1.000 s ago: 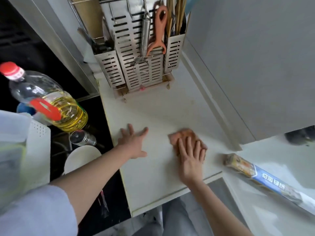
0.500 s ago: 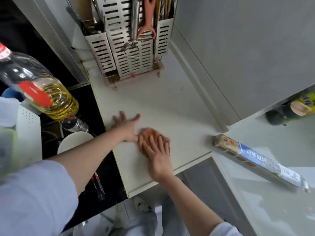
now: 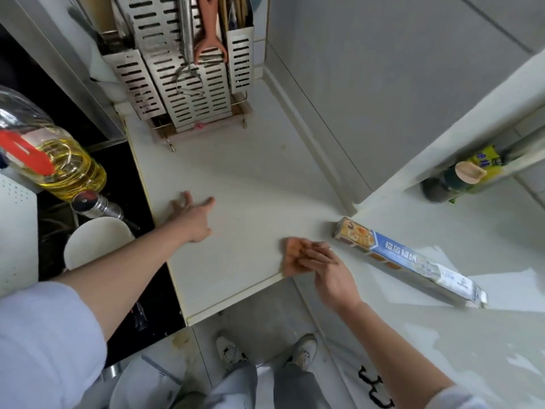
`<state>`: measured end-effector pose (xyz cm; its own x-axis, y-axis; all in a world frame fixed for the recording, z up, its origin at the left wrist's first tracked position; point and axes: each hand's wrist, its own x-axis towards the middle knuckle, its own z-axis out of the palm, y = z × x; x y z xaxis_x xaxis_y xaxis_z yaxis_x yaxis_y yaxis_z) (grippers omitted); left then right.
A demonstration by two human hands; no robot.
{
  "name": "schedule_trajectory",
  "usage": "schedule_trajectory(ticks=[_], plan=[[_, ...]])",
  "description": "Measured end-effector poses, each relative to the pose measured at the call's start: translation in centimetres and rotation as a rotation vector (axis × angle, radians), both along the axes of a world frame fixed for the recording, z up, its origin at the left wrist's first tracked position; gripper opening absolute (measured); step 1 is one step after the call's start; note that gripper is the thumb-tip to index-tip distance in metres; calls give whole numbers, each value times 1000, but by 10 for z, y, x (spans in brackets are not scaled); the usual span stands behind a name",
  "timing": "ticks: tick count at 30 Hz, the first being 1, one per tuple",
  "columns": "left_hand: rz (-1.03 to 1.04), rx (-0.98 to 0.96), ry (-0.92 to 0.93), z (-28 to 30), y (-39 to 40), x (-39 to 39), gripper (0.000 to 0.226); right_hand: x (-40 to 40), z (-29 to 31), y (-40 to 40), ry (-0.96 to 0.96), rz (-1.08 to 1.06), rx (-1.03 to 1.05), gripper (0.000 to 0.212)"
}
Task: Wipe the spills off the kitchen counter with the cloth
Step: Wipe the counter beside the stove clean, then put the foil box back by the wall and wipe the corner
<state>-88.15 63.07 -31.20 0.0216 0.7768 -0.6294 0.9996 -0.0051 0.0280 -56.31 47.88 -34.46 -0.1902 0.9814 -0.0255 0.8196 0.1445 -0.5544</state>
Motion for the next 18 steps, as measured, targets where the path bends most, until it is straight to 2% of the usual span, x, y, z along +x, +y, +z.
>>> schedule_trajectory(ticks=[2,4,5,7,10,14,18], plan=[[-7,3,-28,-2,-18,24,74,-2,-2,-17,-70,-208,-26,58],[-27,1,-75,-6,-36,47,69,-30,-3,-31,-20,-347,-91,61],[-40,0,-93,-8,-42,56,67,-53,-1,-37,35,-344,-151,64],[-59,3,-121,-9,-47,75,64,-87,4,-47,101,-164,-239,65],[-82,-31,-143,1,-46,92,61,-67,7,-39,30,64,-221,58],[-123,-39,-142,24,-39,105,60,-8,12,-19,-44,-107,-253,59],[-186,-1,-213,53,-39,152,65,5,47,-2,177,-178,-331,37]])
